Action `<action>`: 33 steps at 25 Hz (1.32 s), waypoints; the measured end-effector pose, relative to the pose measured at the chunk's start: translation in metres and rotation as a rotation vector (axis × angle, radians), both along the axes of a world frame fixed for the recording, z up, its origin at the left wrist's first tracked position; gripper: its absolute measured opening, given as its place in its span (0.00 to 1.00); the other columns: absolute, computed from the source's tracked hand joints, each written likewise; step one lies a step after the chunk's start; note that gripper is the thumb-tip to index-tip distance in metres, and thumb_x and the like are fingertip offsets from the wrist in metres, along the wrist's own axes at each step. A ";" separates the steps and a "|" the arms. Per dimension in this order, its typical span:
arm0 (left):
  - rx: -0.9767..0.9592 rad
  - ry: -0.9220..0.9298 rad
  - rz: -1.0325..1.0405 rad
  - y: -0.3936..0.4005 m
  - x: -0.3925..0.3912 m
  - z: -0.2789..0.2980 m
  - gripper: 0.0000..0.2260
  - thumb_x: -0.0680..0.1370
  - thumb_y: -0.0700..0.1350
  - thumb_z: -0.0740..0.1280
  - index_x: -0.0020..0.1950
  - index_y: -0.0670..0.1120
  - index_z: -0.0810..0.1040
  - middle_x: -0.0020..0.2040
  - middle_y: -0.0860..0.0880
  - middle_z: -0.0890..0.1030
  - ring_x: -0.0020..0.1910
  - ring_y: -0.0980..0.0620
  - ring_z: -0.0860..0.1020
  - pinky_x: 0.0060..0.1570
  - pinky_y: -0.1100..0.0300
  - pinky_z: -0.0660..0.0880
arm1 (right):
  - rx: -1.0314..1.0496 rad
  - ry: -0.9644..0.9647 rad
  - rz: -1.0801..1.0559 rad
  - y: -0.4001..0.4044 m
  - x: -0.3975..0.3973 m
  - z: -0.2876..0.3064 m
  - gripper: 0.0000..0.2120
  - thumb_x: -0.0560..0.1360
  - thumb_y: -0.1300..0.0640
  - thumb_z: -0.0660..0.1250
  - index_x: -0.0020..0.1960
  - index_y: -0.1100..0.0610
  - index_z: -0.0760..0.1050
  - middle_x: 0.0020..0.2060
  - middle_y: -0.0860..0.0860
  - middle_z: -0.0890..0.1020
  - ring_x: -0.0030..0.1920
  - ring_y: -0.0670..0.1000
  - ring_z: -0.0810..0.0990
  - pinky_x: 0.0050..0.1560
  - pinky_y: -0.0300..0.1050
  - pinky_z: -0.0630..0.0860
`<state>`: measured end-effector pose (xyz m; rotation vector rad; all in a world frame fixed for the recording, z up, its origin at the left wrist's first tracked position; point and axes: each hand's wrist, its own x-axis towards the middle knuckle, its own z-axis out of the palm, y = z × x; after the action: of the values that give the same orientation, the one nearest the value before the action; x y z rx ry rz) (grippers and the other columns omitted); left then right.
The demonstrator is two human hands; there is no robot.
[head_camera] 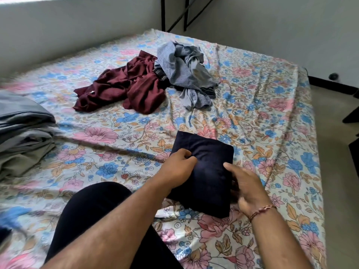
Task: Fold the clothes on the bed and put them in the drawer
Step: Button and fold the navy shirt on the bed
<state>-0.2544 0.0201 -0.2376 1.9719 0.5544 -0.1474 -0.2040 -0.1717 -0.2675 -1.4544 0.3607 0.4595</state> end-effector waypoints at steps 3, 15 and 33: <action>-0.277 -0.026 0.103 0.003 -0.010 0.010 0.17 0.84 0.61 0.61 0.57 0.50 0.79 0.49 0.51 0.82 0.42 0.54 0.80 0.45 0.56 0.78 | 0.182 -0.146 0.136 0.032 -0.011 0.040 0.09 0.76 0.66 0.71 0.55 0.61 0.83 0.48 0.59 0.88 0.46 0.58 0.86 0.49 0.52 0.83; -0.825 -0.045 0.338 0.086 0.019 -0.014 0.24 0.76 0.50 0.77 0.67 0.37 0.81 0.57 0.36 0.85 0.54 0.37 0.85 0.61 0.38 0.80 | -0.808 -1.265 1.187 0.085 0.023 0.024 0.22 0.72 0.59 0.72 0.66 0.50 0.80 0.47 0.45 0.76 0.52 0.47 0.70 0.58 0.45 0.73; -0.709 -0.739 1.096 0.226 -0.243 0.068 0.06 0.79 0.42 0.67 0.47 0.43 0.84 0.46 0.42 0.85 0.45 0.44 0.82 0.49 0.54 0.78 | 0.544 -0.110 0.992 0.314 -0.093 0.107 0.17 0.84 0.56 0.58 0.59 0.54 0.86 0.55 0.54 0.87 0.54 0.54 0.86 0.51 0.51 0.85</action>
<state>-0.4971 0.2461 -0.1699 0.7420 0.8401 0.9052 -0.2971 0.1428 -0.1607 -1.0268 -0.5868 1.1573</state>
